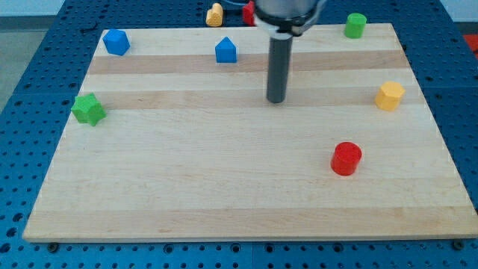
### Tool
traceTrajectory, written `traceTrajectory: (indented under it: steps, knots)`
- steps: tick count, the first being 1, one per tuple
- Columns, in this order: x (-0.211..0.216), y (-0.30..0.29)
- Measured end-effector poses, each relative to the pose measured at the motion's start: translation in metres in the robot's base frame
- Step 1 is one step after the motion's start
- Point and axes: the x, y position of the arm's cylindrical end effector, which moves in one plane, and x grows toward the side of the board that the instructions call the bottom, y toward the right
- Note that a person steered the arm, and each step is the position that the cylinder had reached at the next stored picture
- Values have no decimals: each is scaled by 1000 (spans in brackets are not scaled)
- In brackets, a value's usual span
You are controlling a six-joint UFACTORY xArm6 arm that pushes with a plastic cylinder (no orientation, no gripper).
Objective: Point at the blue triangle
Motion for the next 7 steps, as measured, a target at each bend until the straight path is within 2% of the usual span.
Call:
traceTrajectory:
  steps: [2,3,5,7]
  knots:
    - [3,-12]
    - [-11,-15]
    - [-80,10]
    - [-150,-6]
